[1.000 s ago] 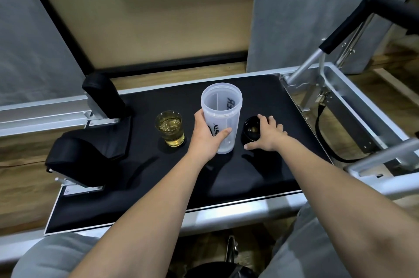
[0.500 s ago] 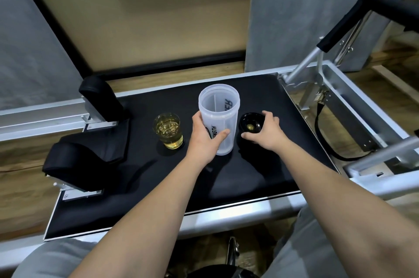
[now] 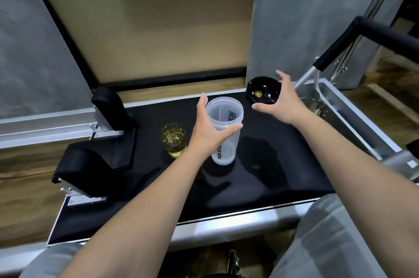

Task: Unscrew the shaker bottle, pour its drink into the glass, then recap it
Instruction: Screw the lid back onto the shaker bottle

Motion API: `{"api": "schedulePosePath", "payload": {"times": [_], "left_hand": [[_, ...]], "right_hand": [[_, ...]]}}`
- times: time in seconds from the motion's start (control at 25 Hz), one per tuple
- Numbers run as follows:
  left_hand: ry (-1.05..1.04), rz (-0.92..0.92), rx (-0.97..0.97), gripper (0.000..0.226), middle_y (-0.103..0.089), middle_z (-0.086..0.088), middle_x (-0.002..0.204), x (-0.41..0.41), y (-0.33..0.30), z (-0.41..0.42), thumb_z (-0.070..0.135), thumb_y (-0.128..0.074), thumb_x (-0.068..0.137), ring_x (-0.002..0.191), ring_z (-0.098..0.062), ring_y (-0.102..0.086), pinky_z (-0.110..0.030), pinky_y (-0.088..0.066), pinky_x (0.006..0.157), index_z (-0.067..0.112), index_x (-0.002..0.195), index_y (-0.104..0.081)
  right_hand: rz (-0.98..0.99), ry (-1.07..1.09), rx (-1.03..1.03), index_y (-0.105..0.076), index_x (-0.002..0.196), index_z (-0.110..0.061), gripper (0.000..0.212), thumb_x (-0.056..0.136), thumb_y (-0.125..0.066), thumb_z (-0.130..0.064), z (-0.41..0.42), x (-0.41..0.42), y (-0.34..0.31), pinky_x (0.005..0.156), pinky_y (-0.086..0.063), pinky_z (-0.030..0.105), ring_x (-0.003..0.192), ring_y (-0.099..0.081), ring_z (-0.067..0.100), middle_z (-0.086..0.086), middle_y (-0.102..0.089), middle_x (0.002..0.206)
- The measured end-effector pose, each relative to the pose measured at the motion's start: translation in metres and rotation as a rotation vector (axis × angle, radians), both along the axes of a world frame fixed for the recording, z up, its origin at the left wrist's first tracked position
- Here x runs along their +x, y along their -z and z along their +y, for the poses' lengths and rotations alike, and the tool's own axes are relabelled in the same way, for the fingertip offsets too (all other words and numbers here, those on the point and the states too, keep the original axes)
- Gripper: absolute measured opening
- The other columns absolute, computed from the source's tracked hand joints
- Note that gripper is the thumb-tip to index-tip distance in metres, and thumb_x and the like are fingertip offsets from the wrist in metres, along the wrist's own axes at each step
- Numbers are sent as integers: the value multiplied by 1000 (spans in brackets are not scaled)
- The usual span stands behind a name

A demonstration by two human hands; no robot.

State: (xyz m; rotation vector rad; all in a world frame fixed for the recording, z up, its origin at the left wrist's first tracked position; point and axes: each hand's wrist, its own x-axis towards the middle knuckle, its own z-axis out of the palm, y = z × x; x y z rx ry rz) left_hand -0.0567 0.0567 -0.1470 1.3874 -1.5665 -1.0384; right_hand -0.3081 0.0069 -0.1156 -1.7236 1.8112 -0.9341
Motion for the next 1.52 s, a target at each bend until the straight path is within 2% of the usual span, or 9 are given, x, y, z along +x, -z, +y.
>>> {"api": "schedulePosePath", "payload": {"times": [0.32,0.48,0.68,0.76,0.88,1.08,1.28,1.4,1.52], "left_hand": [[-1,-104,-206,53,-37,-3,174,1,-51,-21,30,-53,111,164,-16,-25,-30,-27,130,25,163,-45],[-66,115,-194,50,-64,-9,151,-10,-86,-35,20,-63,107,137,-19,-63,-40,-53,116,8,156,-54],[-175,584,105,23,-75,-8,112,-23,-107,-34,6,-63,106,76,-17,-78,-26,-64,60,8,128,-70],[-218,756,223,13,-74,-13,105,-23,-111,-32,3,-59,108,80,-27,-79,-27,-65,60,11,112,-69],[-216,856,305,23,-72,-16,106,-21,-114,-29,3,-56,109,83,-36,-77,-25,-63,56,1,130,-63],[-101,751,336,14,-73,-15,105,-24,-117,-27,8,-58,109,68,-26,-79,-24,-63,56,-2,118,-64],[-113,400,21,26,-74,1,114,-11,-99,-21,25,-61,109,77,-14,-81,-22,-58,56,9,126,-71],[-184,191,-266,36,-71,13,113,1,-72,-9,42,-60,102,92,1,-70,-20,-54,76,26,132,-69],[-177,61,-293,61,-61,13,137,11,-40,1,65,-60,87,122,-5,-59,-28,-50,100,33,140,-55]], "right_hand": [[-70,-163,-98,-13,161,-34,133,54,-84,-67,7,29,-45,122,-33,45,145,-42,21,5,-38,156],[-99,-226,-168,-15,161,-33,130,57,-88,-61,6,44,-59,121,-37,43,141,-47,18,4,-44,153],[-335,-198,-249,-21,159,-35,125,58,-92,-55,10,56,-62,118,-37,29,141,-48,10,-2,-44,156],[-547,-172,-217,-24,158,-33,118,63,-92,-47,11,61,-59,119,-40,37,140,-49,9,1,-43,159],[-904,-179,-127,-35,157,-21,95,77,-85,-29,14,70,-56,106,-53,42,124,-62,11,3,-54,148],[-1202,-177,-16,-49,140,-22,62,86,-72,-40,17,84,-63,78,-59,40,100,-72,26,9,-70,118],[-1248,-164,8,-56,123,-22,48,81,-72,-38,16,83,-71,86,-59,50,111,-72,39,20,-67,133],[-1111,-167,-19,-61,123,-28,58,70,-82,-40,20,81,-74,77,-62,47,117,-70,37,16,-65,137],[-594,-159,-163,-60,133,-35,70,69,-88,-41,20,71,-70,101,-54,34,123,-63,20,3,-63,135]]}}
